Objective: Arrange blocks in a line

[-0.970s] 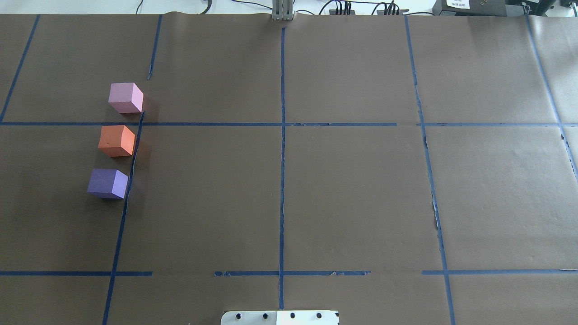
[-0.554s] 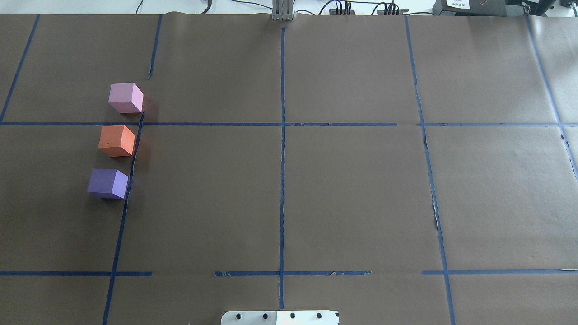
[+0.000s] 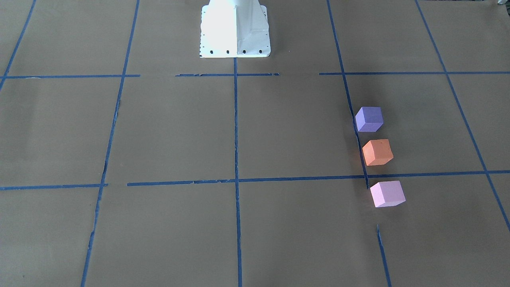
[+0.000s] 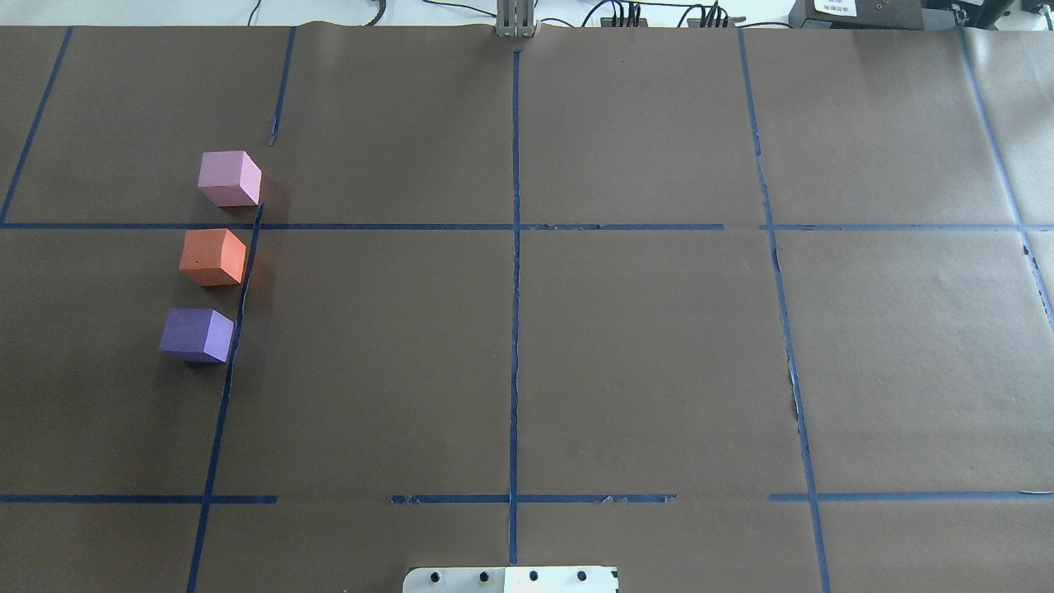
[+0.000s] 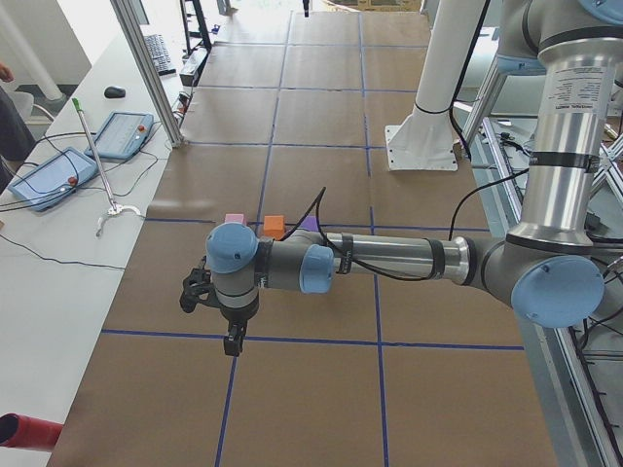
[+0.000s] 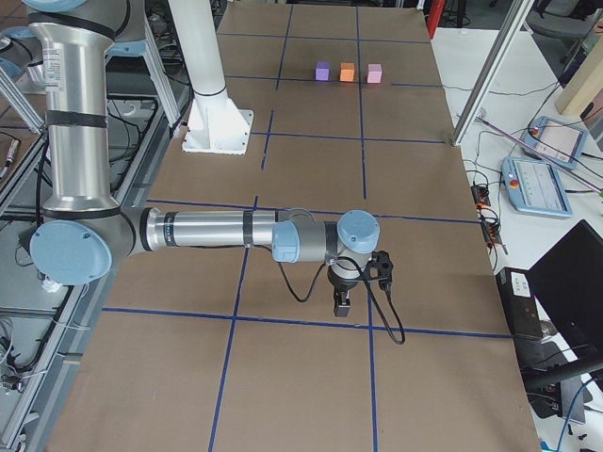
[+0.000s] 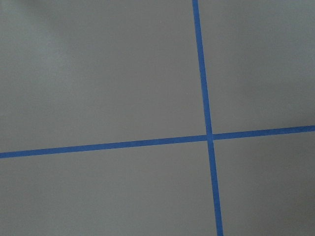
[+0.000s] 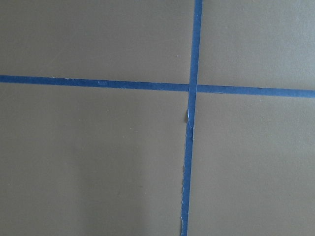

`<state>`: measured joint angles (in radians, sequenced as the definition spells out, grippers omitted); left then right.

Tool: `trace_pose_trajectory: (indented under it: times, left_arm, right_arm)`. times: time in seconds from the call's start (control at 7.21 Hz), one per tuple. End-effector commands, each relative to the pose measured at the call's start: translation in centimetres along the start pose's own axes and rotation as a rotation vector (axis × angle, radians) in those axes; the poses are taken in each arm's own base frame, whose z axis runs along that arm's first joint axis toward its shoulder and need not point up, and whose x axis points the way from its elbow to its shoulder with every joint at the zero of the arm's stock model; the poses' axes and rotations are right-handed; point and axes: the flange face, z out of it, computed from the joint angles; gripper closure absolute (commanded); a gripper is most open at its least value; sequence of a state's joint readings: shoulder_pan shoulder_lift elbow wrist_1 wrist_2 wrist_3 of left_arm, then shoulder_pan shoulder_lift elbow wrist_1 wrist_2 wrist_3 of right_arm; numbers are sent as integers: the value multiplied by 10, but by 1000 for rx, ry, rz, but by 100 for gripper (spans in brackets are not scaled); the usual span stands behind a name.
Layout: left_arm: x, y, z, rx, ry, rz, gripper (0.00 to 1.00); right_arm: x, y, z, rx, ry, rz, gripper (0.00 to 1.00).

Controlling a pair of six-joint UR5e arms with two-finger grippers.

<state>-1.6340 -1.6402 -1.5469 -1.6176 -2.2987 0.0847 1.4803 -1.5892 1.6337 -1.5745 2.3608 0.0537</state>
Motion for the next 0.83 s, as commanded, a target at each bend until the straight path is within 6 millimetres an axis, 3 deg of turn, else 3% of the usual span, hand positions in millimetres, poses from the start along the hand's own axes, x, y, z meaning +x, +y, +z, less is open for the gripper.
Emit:
trace_pose_trajectory:
  times: [0.0,0.69]
  left_arm:
    - [-5,4,0,-1,2,32,0]
    - [-8,4,-2,0,3,36,0]
  right_arm:
    - [0,0,0,0,0,-1,0]
    - [0,0,0,0,0,0,0]
